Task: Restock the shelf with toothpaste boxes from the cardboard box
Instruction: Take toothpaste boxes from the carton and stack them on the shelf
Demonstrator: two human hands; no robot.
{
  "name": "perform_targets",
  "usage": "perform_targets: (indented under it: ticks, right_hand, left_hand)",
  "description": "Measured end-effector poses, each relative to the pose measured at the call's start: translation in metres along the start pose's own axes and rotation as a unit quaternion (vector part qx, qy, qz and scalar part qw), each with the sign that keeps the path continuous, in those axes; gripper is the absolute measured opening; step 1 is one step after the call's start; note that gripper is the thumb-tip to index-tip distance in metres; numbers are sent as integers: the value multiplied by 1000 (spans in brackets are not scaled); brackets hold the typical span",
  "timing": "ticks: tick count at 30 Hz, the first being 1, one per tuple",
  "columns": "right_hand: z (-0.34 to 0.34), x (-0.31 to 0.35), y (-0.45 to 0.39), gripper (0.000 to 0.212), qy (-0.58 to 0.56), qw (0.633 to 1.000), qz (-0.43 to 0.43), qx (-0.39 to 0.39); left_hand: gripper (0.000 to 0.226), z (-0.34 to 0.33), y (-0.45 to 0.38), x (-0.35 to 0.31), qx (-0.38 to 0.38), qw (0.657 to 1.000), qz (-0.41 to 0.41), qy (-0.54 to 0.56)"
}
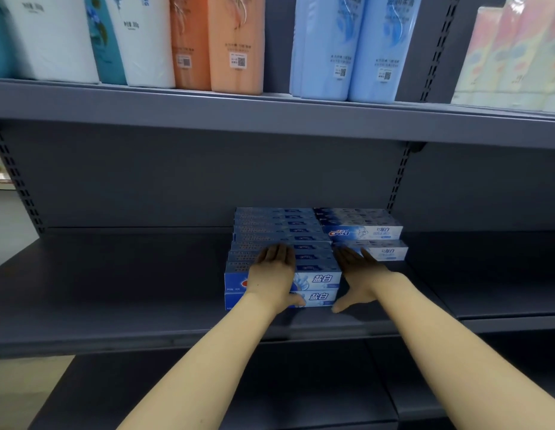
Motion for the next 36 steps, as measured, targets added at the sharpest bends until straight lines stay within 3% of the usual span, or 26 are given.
perform_targets:
  ticks: [9,30,33,36]
  right_hand:
    - [8,-4,-5,131,38,999,4,28]
    - [21,2,-12,131,43,998,21,46]
    - [16,-1,-18,125,12,999,15,51]
    - [14,-6,-23,102,8,999,7,42]
  left_hand:
    - [132,9,-11,-3,65,997,-24,-21]
    - [120,4,-22,-3,134,991,4,11]
    - [120,4,-22,-3,130,991,6,13]
    - [120,4,-21,-4,127,992,9,17]
Point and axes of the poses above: each hand's wrist, its own y-axis away from the middle knuckle, its own z-axis out of the back of the hand, x = y × z, the point moved 5 cm from there along -y, towards the middle knuckle, and after that the axes turned 11 degrees about x, right-handed, at the moved point
